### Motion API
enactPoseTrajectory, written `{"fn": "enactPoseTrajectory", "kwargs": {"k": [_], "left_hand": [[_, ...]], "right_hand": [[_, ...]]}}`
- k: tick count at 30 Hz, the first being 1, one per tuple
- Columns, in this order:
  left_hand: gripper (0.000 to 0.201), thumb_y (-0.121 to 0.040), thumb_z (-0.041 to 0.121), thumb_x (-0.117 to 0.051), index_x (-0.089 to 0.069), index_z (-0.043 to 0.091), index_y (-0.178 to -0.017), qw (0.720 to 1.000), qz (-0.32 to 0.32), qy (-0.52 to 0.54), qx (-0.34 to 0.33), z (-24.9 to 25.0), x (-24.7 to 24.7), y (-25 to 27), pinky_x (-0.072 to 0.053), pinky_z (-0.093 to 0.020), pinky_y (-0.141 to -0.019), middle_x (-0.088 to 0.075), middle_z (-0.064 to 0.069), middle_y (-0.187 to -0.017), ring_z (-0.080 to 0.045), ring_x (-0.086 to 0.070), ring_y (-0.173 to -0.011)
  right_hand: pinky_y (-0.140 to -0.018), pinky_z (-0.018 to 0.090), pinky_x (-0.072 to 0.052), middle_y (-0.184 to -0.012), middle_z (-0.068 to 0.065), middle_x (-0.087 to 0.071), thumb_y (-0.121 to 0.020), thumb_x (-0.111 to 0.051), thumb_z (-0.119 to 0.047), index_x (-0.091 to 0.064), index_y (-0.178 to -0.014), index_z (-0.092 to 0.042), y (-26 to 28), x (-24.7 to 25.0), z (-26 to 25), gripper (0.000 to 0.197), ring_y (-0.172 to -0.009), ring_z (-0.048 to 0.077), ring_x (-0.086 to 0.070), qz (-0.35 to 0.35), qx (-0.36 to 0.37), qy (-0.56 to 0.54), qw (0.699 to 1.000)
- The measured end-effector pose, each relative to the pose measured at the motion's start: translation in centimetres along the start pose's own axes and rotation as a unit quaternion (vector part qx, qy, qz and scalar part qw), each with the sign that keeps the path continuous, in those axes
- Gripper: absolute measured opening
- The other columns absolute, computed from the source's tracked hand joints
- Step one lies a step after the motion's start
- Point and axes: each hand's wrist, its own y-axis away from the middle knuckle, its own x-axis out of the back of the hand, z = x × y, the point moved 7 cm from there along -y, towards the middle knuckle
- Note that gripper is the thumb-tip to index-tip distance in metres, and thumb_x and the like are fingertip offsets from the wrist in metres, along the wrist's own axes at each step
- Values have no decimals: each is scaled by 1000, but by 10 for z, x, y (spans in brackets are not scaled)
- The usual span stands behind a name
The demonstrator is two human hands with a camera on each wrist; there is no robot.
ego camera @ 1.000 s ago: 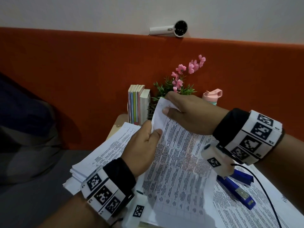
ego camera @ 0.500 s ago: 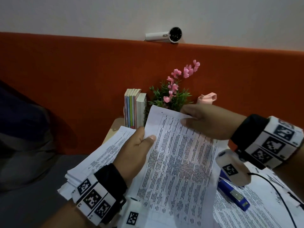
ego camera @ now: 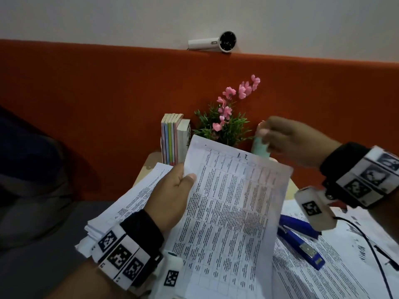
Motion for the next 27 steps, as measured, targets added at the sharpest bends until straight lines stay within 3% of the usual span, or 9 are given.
{"fn": "enactPoseTrajectory", "kwargs": {"k": [3,7,10,12,15,18,21,23,27], "left_hand": [[29,-100,39,-45,-61,17,-111,1000,2,26,10,-11,6,-2,-49,-40,-93,-68,-9,-108,-19,-64,-97],[53,-86,56,-45,-53,8,-107,999,10,30,29,-29,10,-6,-49,-54,-87,-61,-24,-105,-33,-61,-87],[61,-81,61,-42,-51,8,-110,999,20,21,44,-33,8,-4,-45,-63,-92,-62,-22,-108,-38,-62,-100],[62,-80,61,-41,-51,8,-111,998,26,17,48,-34,8,-1,-45,-62,-93,-62,-22,-110,-38,-61,-102],[65,-79,62,-40,-50,7,-112,998,31,13,56,-39,8,1,-44,-62,-93,-61,-22,-112,-38,-61,-103],[62,-81,61,-40,-51,9,-112,998,32,1,57,-41,10,1,-44,-64,-93,-63,-21,-111,-37,-62,-103],[44,-94,48,-41,-50,5,-100,998,24,-39,37,-28,10,4,-48,-47,-76,-60,-19,-86,-32,-57,-78],[30,-103,33,-43,-44,7,-87,998,24,-53,24,-21,7,7,-35,-35,-62,-46,-5,-69,-22,-42,-65],[29,-105,28,-42,-39,16,-79,996,18,-84,8,-13,-6,11,-34,-35,-60,-49,-5,-68,-19,-45,-64]], "right_hand": [[-63,34,-45,-69,12,-58,-102,-49,-23,-58,-85,4,18,9,75,33,-62,24,-53,44,-164,-118,978],[-67,32,-57,-91,8,-64,-96,-48,-55,-62,-98,-7,75,-56,139,50,-75,19,-61,-192,-353,-6,916],[-59,25,-56,-95,15,-61,-85,-51,-72,-60,-101,-5,90,-94,143,70,-76,21,-59,-291,-323,103,895],[-60,22,-46,-97,4,-60,-86,-57,-64,-56,-103,-13,90,-109,136,53,-81,19,-56,-300,-262,201,895],[-56,18,-33,-90,-6,-52,-93,-58,-37,-50,-103,-19,86,-116,127,22,-77,12,-50,-262,-225,239,908],[-56,22,-36,-87,-2,-56,-97,-54,-29,-50,-105,-16,87,-105,131,16,-70,11,-50,-216,-244,194,925],[-67,40,-50,-90,14,-64,-94,-59,-17,-55,-103,-17,82,-72,135,9,-69,22,-55,-75,-280,-26,957],[-70,53,-50,-86,19,-58,-90,-60,-11,-55,-98,-15,72,-41,119,10,-68,27,-52,50,-264,-235,934],[-68,37,-51,-90,7,-54,-89,-58,-21,-53,-96,-24,43,14,48,9,-71,18,-59,185,-157,-439,865]]}}
